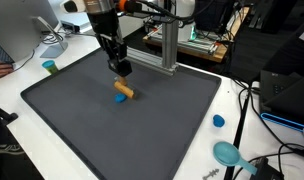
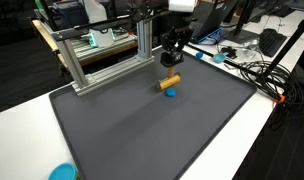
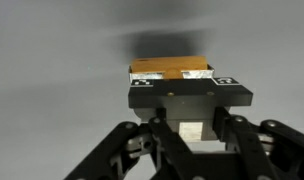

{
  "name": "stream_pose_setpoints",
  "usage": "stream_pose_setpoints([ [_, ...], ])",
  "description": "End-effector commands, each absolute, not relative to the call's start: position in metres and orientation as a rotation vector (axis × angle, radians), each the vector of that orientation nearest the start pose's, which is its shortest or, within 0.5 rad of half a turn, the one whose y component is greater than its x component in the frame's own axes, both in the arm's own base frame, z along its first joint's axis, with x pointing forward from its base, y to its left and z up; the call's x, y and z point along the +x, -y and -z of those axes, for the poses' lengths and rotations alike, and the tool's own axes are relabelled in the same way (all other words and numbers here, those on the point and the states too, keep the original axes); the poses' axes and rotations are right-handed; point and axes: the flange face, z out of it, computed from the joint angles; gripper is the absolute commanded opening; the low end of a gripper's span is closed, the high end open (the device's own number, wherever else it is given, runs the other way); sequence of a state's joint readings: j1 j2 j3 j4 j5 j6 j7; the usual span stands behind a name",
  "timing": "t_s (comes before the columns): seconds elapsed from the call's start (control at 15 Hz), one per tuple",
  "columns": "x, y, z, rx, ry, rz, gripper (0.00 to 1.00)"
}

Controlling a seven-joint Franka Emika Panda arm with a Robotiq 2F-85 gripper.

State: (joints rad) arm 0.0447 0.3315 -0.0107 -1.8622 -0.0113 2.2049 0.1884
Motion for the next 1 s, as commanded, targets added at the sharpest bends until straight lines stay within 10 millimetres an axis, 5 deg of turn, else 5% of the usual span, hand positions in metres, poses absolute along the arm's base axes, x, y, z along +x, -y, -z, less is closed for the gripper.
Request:
stream_pose_setpoints([
  [0.0,0.617,-0.039,-0.375,-3.179,-0.139,0.155,0.21],
  [0.33,0.63,-0.03,-0.369,-3.195,-0.161,0.322,0.21],
  [0.93,0.617,-0.028,-0.341,-3.18,-0.168,0.204,0.21],
])
